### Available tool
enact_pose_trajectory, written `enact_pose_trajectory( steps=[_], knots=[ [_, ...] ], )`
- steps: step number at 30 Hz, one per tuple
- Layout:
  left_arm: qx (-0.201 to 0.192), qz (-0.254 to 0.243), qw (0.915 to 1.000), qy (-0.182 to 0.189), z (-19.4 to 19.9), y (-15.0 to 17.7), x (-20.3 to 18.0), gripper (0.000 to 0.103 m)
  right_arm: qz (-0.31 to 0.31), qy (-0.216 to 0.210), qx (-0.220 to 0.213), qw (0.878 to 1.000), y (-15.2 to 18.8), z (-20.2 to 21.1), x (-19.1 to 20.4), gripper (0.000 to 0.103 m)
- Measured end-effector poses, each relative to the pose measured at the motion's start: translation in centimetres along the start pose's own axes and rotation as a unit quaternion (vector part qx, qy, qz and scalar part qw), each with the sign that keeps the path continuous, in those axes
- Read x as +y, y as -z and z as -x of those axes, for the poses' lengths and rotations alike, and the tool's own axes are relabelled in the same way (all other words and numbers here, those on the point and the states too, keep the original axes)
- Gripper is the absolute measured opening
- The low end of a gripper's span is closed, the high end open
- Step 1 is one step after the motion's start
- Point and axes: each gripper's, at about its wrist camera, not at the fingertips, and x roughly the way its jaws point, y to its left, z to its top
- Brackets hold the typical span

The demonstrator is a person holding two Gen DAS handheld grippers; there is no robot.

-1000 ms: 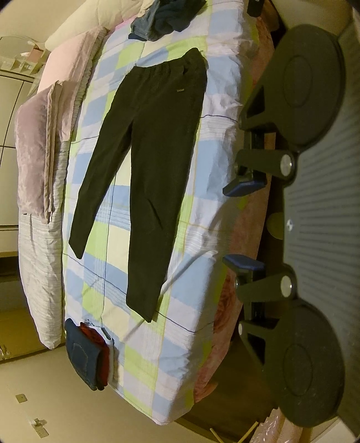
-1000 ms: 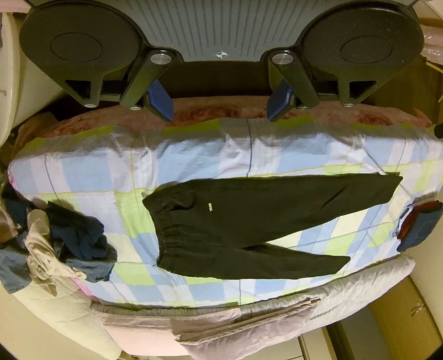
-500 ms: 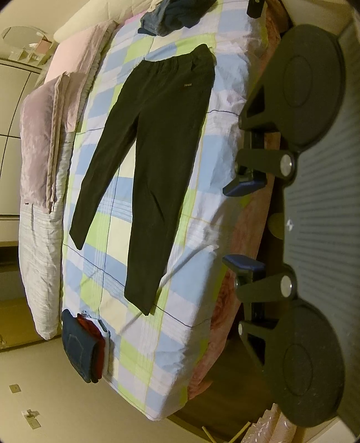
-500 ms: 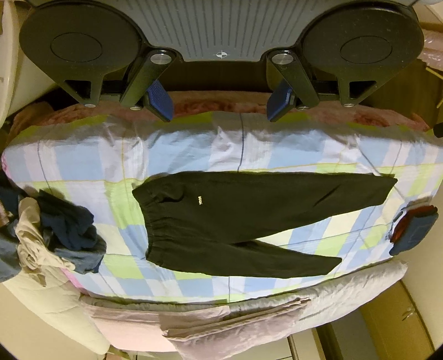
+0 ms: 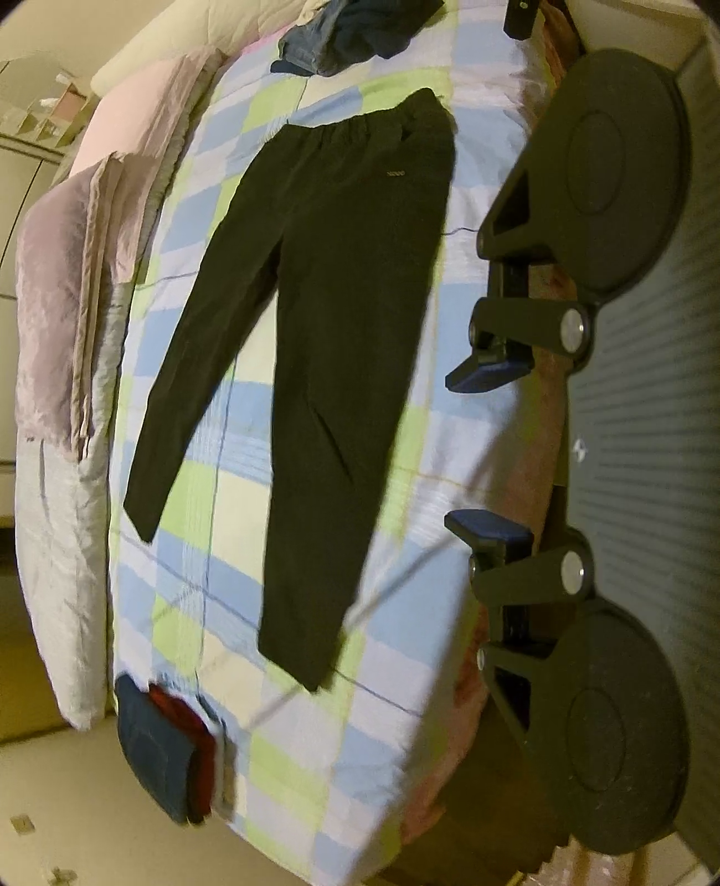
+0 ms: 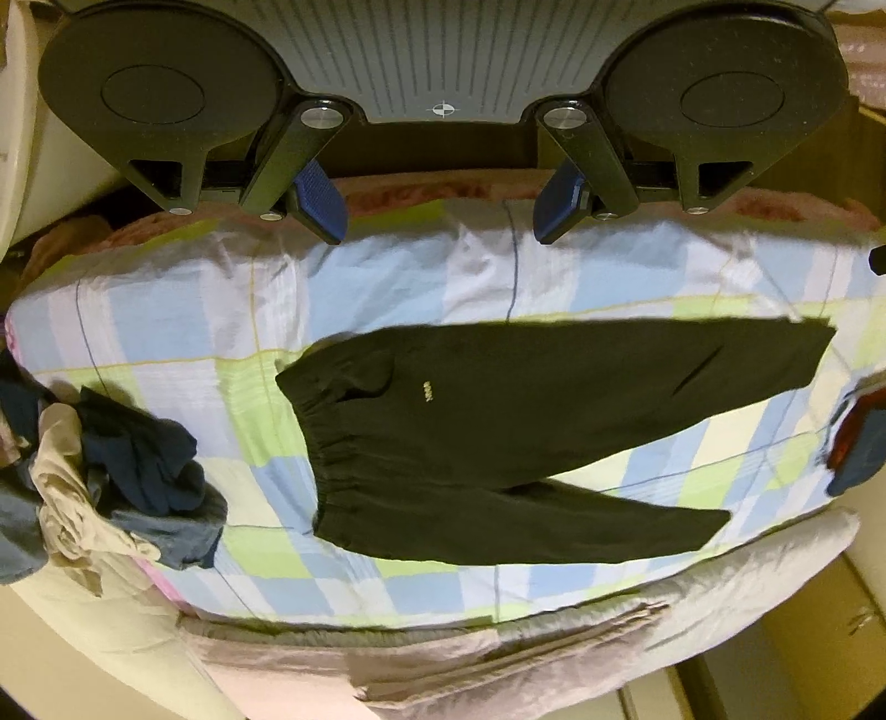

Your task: Fold clothes

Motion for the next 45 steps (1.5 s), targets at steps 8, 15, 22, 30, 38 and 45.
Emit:
enact_pose_trajectory(
  steps=[8, 15, 22, 30, 38, 45],
  knots=[
    [-0.006, -0.039, 0.9984, 0.041, -6.0, -10.5, 0.0, 0.042, -0.045, 0.028, 0.001, 0.999, -7.2, -3.9, 1.0, 0.077],
    [0.002, -0.082, 0.9952, 0.052, -12.2, -19.7, 2.1, 0.042, -0.112, 0.054, -0.002, 0.992, -12.6, -7.9, 1.6, 0.077],
    [0.034, -0.139, 0.9876, 0.065, -19.6, -23.7, 1.9, 0.042, -0.140, 0.070, 0.015, 0.988, -15.3, -13.6, 1.5, 0.077],
    [0.041, -0.193, 0.9739, 0.111, -28.5, -25.2, -1.1, 0.042, -0.106, 0.060, 0.023, 0.992, -18.5, -21.7, -1.1, 0.077],
    [0.013, -0.267, 0.9544, 0.133, -39.0, -27.5, -5.6, 0.042, -0.040, 0.041, 0.011, 0.998, -23.9, -31.8, -5.5, 0.077],
    [-0.025, -0.320, 0.9333, 0.162, -46.8, -31.6, -9.6, 0.042, 0.028, 0.015, -0.022, 0.999, -30.6, -37.5, -9.2, 0.077]
  ],
)
